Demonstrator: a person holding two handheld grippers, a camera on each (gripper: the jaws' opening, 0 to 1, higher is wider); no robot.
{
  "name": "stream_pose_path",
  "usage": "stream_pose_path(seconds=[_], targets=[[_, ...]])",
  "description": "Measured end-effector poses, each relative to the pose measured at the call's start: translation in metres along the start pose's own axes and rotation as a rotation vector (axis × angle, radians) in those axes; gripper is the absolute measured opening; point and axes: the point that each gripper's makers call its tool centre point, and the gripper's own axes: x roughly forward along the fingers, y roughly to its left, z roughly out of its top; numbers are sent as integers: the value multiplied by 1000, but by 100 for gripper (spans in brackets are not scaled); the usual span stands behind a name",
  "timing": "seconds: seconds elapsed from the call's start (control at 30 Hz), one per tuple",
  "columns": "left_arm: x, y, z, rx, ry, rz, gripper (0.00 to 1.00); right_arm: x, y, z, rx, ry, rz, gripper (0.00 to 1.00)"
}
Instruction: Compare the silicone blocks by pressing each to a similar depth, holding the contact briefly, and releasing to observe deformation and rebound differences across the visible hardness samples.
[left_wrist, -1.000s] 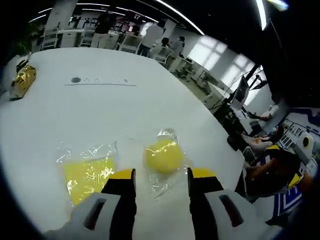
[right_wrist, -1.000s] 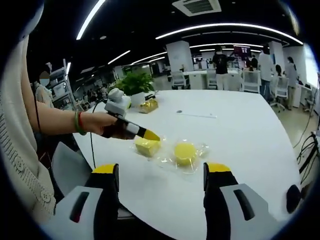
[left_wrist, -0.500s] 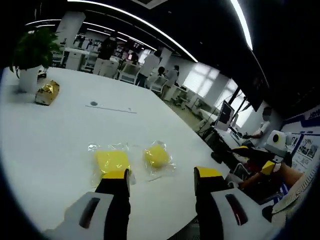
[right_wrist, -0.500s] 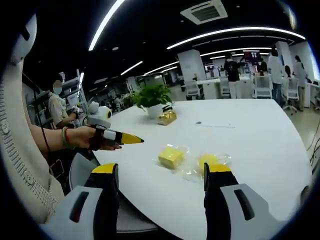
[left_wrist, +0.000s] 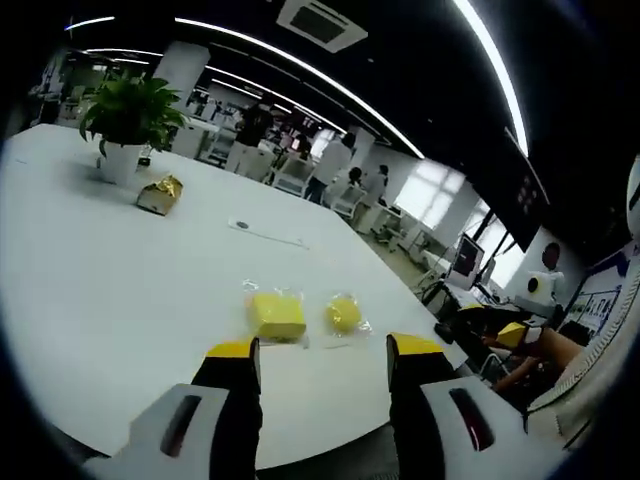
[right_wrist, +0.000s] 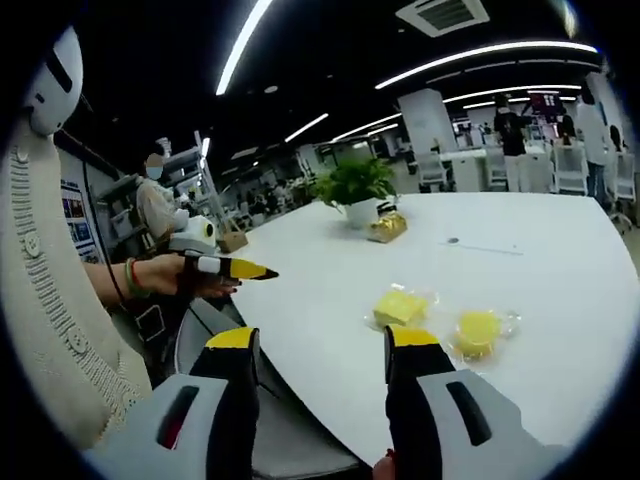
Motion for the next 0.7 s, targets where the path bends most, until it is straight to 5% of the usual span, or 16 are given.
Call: stream_pose_path(seconds=[0.7], targets=[[-19, -7, -6, 8, -7, -19, 47, -22, 6, -14, 39, 16, -19, 70]])
